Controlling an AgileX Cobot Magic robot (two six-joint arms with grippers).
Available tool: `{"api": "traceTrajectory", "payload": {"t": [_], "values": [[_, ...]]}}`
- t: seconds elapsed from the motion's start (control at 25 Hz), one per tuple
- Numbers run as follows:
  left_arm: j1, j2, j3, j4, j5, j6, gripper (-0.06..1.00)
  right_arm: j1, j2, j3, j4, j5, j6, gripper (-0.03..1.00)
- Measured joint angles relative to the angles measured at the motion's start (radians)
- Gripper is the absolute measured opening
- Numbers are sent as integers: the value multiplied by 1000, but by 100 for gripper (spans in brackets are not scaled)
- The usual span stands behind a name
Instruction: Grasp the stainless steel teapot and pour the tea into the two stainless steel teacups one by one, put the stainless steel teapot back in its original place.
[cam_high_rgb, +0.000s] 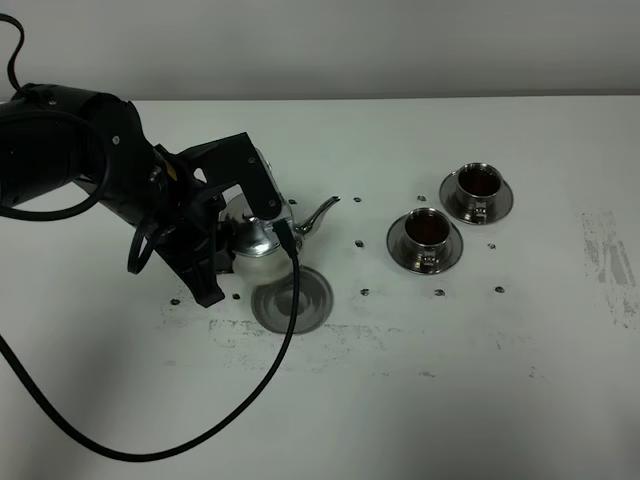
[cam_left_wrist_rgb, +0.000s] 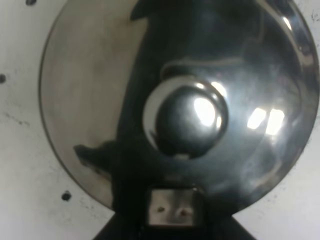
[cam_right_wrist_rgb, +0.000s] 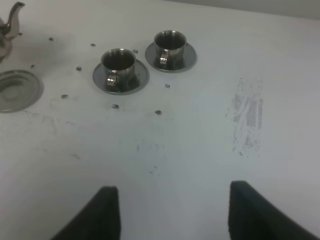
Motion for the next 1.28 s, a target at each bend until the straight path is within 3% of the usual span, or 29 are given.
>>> {"api": "traceTrajectory", "payload": {"t": [0.2, 0.52, 1.28], "values": [[-4, 9, 11, -11, 0, -18, 18, 0, 0, 0, 0, 0, 0, 47], [-38, 20, 109, -23, -102, -18, 18, 0, 0, 0, 0, 0, 0, 47], [-63, 94, 110, -32, -188, -38, 18, 0, 0, 0, 0, 0, 0, 47]]}}
